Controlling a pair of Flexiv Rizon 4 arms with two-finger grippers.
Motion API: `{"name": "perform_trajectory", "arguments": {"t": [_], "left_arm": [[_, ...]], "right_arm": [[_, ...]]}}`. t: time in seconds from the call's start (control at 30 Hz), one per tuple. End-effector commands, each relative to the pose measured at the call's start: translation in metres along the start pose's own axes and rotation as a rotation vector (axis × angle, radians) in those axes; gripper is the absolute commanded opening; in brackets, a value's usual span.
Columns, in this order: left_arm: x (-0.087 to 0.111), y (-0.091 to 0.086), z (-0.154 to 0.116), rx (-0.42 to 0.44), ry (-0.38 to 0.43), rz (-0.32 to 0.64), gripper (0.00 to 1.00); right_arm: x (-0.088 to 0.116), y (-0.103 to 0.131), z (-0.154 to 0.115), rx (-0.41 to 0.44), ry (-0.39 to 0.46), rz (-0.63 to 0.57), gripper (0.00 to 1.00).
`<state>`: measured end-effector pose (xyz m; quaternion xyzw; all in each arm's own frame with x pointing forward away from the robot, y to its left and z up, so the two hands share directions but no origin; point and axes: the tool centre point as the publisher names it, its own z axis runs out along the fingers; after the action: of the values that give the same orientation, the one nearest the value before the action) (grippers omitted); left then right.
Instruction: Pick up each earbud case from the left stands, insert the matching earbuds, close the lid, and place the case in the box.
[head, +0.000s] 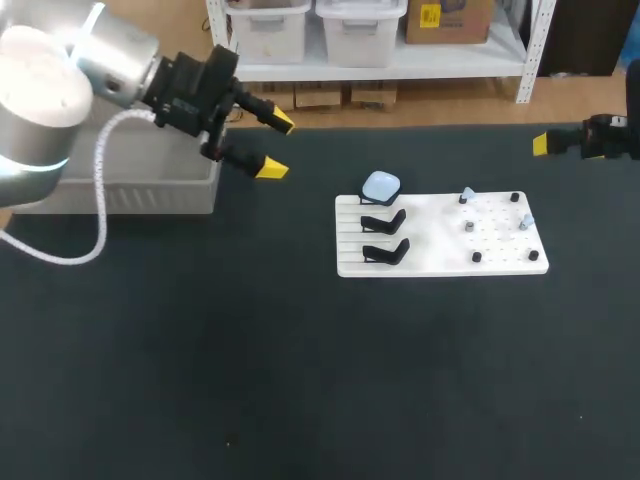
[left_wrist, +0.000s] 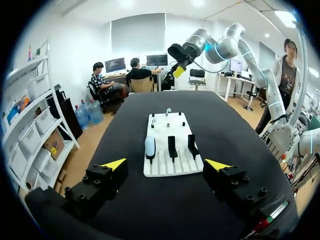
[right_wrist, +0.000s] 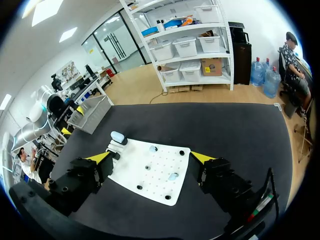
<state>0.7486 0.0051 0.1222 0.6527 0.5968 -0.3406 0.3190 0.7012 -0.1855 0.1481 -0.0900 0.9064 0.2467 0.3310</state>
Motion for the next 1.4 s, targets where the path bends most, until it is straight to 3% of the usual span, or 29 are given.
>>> {"name": "perform_trajectory", "arguments": {"t": [0.03,0.3,0.73,1.07,1.4], "left_arm": [[0.0,0.023,0.018,0.069,0.017,0.007,1.0],[0.004,0.025,0.042,0.094,-0.022,0.012,1.0],[0.009,0.002,0.068,0.061,-0.041,0.004,1.0],[0.012,-0.005,0.083,0.022,-0.06,-0.02,1.0],[0.015,0.001,0.095,-0.006,-0.066,-0.042,1.0]], "right_arm": [[0.0,0.0,-0.001,0.002,0.001,0.0,1.0],[0.0,0.0,-0.001,0.002,0.001,0.0,1.0],[0.0,0.0,-0.001,0.002,0.001,0.0,1.0],[0.0,0.0,-0.001,0.002,0.001,0.0,1.0],[0.0,0.0,-0.001,0.002,0.001,0.0,1.0]]}}
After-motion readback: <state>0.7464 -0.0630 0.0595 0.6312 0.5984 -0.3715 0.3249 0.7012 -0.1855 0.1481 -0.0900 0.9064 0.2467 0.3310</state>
